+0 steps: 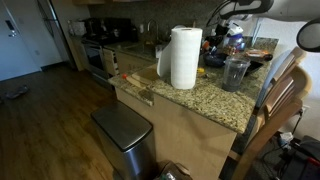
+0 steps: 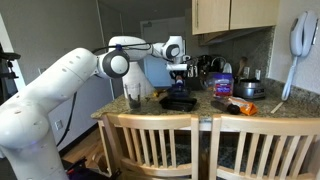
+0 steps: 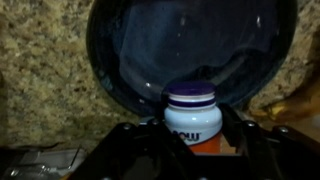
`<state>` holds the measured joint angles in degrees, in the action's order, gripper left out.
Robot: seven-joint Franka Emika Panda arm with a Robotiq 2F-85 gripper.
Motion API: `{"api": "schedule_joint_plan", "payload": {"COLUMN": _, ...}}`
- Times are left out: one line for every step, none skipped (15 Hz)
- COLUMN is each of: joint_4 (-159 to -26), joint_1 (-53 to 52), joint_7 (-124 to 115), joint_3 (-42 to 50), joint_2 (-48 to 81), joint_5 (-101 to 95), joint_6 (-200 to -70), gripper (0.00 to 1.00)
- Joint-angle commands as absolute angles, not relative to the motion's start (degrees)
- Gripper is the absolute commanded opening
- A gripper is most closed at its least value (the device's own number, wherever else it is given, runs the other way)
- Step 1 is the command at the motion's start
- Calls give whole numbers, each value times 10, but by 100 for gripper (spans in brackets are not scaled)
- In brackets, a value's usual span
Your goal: Take the bottle from the bowl and put it on the counter
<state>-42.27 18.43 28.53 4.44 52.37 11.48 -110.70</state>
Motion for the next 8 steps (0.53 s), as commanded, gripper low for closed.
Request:
{"api": "schedule_joint_plan", "payload": {"joint_4": -447, "joint_1": 181, "joint_7": 270, "joint_3": 44, "joint_2": 482, "joint_5": 124, "joint_6": -1160, "gripper": 31}}
{"api": "schedule_joint_plan", "payload": {"joint_4": -445, "joint_1": 178, "joint_7": 263, "joint_3": 50, "joint_2": 473, "joint_5": 115, "joint_6": -1148, "gripper": 31}}
{"api": "schedule_joint_plan", "payload": {"joint_4": -443, "joint_1": 175, "joint_7": 262, "joint_3": 54, "joint_2": 462, "joint_5": 106, "joint_6": -1123, "gripper": 31}}
{"api": "schedule_joint_plan", "payload": {"joint_4": -441, "joint_1": 174, "joint_7": 260, "joint_3": 59, "joint_2": 447, "joint_5": 95, "joint_6": -1069, "gripper": 31}}
{"api": "schedule_joint_plan", "payload": {"joint_4": -429, "joint_1": 185, "joint_7": 261, "joint_3": 39, "joint_2": 437, "joint_5": 61, "joint_6": -1007, "gripper": 31}}
{"api": "schedule_joint_plan", "payload": {"joint_4": -433, "joint_1": 187, "joint_7": 269, "joint_3": 35, "joint_2": 421, "joint_5": 54, "joint_6": -964, "gripper": 31}}
{"api": "schedule_joint_plan", "payload": {"joint_4": -432, "joint_1": 188, "joint_7": 275, "joint_3": 35, "joint_2": 407, "joint_5": 45, "joint_6": -915, "gripper": 31}}
{"api": "schedule_joint_plan", "payload": {"joint_4": -427, "joint_1": 188, "joint_7": 282, "joint_3": 36, "joint_2": 396, "joint_5": 36, "joint_6": -864, "gripper": 31}}
